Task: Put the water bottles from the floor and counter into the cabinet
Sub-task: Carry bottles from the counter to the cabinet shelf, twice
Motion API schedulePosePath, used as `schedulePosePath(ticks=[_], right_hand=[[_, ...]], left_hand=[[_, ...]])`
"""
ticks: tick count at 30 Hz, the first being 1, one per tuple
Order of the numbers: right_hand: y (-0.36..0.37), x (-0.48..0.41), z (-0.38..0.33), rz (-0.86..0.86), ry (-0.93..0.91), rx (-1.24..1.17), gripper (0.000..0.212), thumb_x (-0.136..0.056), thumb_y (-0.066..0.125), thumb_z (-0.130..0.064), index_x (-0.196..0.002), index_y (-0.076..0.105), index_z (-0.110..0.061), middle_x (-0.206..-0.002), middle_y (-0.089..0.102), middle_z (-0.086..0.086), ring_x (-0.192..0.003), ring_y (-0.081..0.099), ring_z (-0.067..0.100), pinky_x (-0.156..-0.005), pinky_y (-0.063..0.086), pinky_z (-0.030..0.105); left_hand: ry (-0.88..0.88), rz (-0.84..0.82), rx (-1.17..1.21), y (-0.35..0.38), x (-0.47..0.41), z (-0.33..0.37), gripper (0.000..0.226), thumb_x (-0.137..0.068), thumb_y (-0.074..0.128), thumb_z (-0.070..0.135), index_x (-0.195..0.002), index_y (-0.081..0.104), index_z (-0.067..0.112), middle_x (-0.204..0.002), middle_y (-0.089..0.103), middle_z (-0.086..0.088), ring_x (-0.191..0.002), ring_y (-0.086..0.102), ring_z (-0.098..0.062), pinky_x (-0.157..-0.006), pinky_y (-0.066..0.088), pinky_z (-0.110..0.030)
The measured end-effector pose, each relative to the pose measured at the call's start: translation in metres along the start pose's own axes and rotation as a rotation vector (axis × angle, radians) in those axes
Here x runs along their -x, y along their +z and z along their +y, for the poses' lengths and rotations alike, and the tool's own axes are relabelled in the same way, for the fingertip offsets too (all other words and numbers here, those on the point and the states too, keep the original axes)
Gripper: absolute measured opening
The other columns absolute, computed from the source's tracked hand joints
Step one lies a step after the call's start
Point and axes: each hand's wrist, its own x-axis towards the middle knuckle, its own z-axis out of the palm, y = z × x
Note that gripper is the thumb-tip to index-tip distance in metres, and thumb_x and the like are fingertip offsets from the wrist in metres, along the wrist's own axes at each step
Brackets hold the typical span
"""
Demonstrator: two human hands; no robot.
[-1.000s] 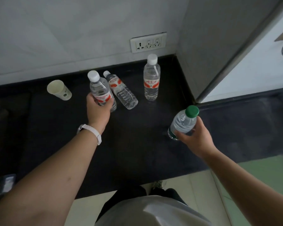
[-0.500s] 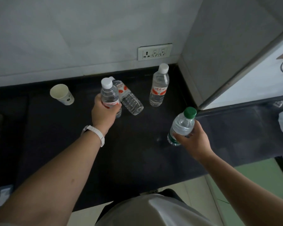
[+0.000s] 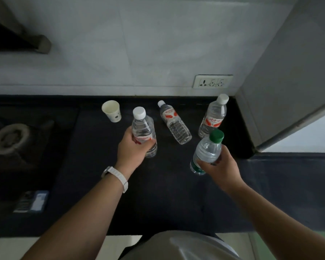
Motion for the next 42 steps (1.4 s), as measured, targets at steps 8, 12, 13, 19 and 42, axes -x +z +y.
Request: schedulePosePath(ticks=[8, 12, 13, 19, 42], right_hand=[[0.007, -0.016, -0.019, -0.254, -0.141, 0.064, 0.061, -0.068, 0.083, -0.043, -0.119, 0.049, -0.043, -0.103, 0.064, -0.017, -0.095, 0.063, 0.004, -0.085, 0.055, 0.036], [0.015, -0.018, -0.033, -0.392, -0.203, 0.055, 0.055, -0.071, 0.084, -0.036, -0.114, 0.049, -0.04, -0.103, 0.064, -0.016, -0.096, 0.063, 0.006, -0.087, 0.054, 0.036], [0.019, -0.017, -0.036, -0.425, -0.225, 0.054, 0.055, -0.071, 0.084, -0.035, -0.114, 0.049, -0.04, -0.104, 0.064, -0.016, -0.096, 0.063, 0.005, -0.088, 0.054, 0.035], [0.052, 0.002, -0.053, -0.635, -0.369, 0.04, 0.058, -0.071, 0.084, -0.032, -0.115, 0.046, -0.04, -0.103, 0.061, -0.019, -0.094, 0.059, -0.001, -0.08, 0.048, 0.023], [0.201, 0.225, -0.107, -1.0, -0.622, 0.104, 0.051, -0.072, 0.083, -0.025, -0.113, 0.055, -0.034, -0.099, 0.064, -0.015, -0.087, 0.063, -0.002, -0.076, 0.054, 0.025]], left_hand=[[-0.04, 0.258, 0.05, -0.039, 0.055, 0.002, 0.059, -0.072, 0.087, 0.025, -0.12, 0.055, 0.038, -0.108, 0.066, 0.017, -0.099, 0.063, 0.0, -0.09, 0.051, -0.028], [-0.075, 0.406, 0.051, -0.054, 0.093, -0.009, 0.065, -0.07, 0.088, 0.026, -0.127, 0.056, 0.033, -0.109, 0.066, 0.019, -0.1, 0.064, 0.0, -0.093, 0.051, -0.029], [-0.089, 0.447, 0.058, -0.058, 0.102, -0.012, 0.067, -0.07, 0.088, 0.027, -0.128, 0.056, 0.033, -0.11, 0.067, 0.018, -0.102, 0.064, -0.001, -0.094, 0.051, -0.031], [-0.166, 0.678, 0.075, -0.074, 0.176, -0.033, 0.069, -0.067, 0.088, 0.033, -0.129, 0.06, 0.028, -0.113, 0.071, 0.013, -0.101, 0.068, -0.005, -0.092, 0.053, -0.032], [-0.299, 1.101, 0.231, -0.2, 0.405, -0.159, 0.055, -0.062, 0.081, 0.044, -0.113, 0.062, 0.034, -0.103, 0.07, 0.013, -0.096, 0.067, -0.011, -0.083, 0.053, -0.031]])
